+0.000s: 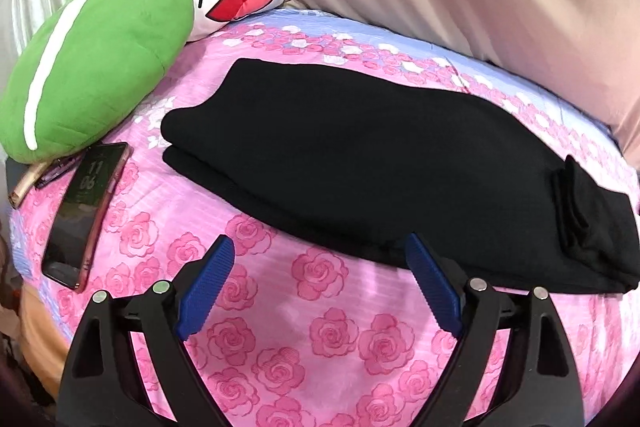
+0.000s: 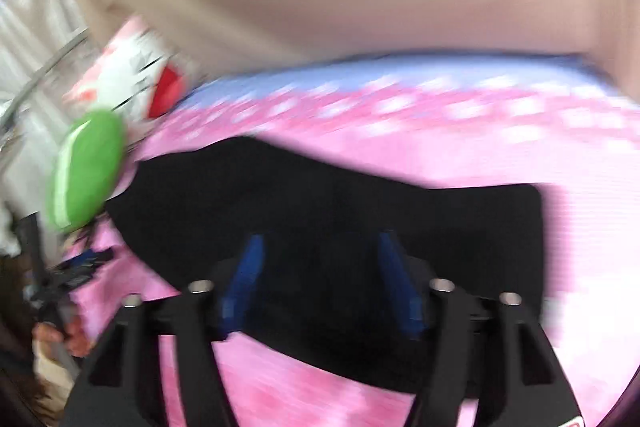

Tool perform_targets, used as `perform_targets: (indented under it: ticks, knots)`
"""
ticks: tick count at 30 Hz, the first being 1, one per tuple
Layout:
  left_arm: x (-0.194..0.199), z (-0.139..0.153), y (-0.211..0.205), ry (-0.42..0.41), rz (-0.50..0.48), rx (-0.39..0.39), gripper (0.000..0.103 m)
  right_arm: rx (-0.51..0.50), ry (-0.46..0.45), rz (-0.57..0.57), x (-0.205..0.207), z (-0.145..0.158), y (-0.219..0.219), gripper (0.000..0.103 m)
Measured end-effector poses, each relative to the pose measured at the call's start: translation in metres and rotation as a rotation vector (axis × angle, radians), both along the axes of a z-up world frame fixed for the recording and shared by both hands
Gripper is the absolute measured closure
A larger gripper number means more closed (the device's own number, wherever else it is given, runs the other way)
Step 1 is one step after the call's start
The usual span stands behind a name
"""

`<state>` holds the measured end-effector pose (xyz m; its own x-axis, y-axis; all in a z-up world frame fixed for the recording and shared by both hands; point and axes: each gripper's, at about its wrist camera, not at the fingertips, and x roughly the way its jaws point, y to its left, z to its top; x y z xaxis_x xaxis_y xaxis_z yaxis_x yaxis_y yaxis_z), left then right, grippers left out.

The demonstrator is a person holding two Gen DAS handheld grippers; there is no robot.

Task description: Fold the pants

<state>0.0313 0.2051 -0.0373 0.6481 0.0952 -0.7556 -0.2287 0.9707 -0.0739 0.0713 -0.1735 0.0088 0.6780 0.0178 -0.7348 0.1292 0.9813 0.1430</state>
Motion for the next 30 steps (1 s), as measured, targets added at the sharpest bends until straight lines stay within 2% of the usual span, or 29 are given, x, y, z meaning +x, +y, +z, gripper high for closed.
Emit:
perform_targets:
  ticks: [2,3,5,10,11,12,13,14,15,17,19,21,24,26,28,30]
  knots:
    - [0.002,0.001,-0.005,-0.01,-0.012,-0.009,0.018,-0.055,0.034,-0.127,-0.03,0.004,-0.041,0.039]
    - [0.005,0.001,-0.01,-0.014,-0.02,-0.012,0.018,-0.025,0.056,-0.19,-0.045,-0.002,-0.066,0.038]
    - [0.01,0.001,-0.022,-0.018,-0.041,-0.024,0.018,0.075,0.089,-0.239,-0.057,-0.02,-0.098,0.038]
    - [0.016,0.001,-0.056,-0.002,-0.091,-0.077,0.018,0.251,0.137,-0.176,-0.049,-0.063,-0.108,0.036]
    - [0.015,0.002,-0.061,0.0,-0.097,-0.073,0.018,0.227,0.125,-0.169,-0.045,-0.068,-0.101,0.031]
    - [0.014,0.004,-0.066,0.0,-0.104,-0.065,0.018,0.19,0.111,-0.157,-0.041,-0.069,-0.091,0.038]
    - [0.014,0.006,-0.072,0.004,-0.109,-0.056,0.018,0.149,0.125,-0.158,-0.037,-0.07,-0.083,0.053]
    - [0.014,0.008,-0.075,0.011,-0.11,-0.052,0.018,0.126,0.126,-0.156,-0.037,-0.066,-0.077,0.076]
    - [0.014,0.01,-0.078,0.016,-0.11,-0.05,0.018,0.142,0.106,-0.144,-0.039,-0.058,-0.075,0.083]
    - [0.015,0.014,-0.082,0.019,-0.111,-0.053,0.018,0.133,0.065,-0.142,-0.05,-0.039,-0.078,0.086]
    - [0.016,0.02,-0.087,0.017,-0.109,-0.04,0.018,0.125,0.021,-0.15,-0.069,-0.015,-0.096,0.087]
    - [0.016,0.022,-0.093,0.016,-0.111,-0.019,0.018,0.124,0.011,-0.147,-0.083,-0.005,-0.107,0.087]
    - [0.019,0.016,-0.102,0.038,-0.121,-0.012,0.017,0.049,0.013,-0.242,-0.111,0.0,-0.132,0.087]
    - [0.02,0.011,-0.106,0.053,-0.125,-0.012,0.017,0.054,0.03,-0.333,-0.136,-0.009,-0.162,0.086]
    - [0.022,0.002,-0.105,0.074,-0.117,-0.028,0.017,0.079,0.065,-0.374,-0.151,-0.029,-0.183,0.079]
    - [0.023,-0.004,-0.095,0.086,-0.078,-0.061,0.017,0.11,0.106,-0.398,-0.155,-0.047,-0.19,0.067]
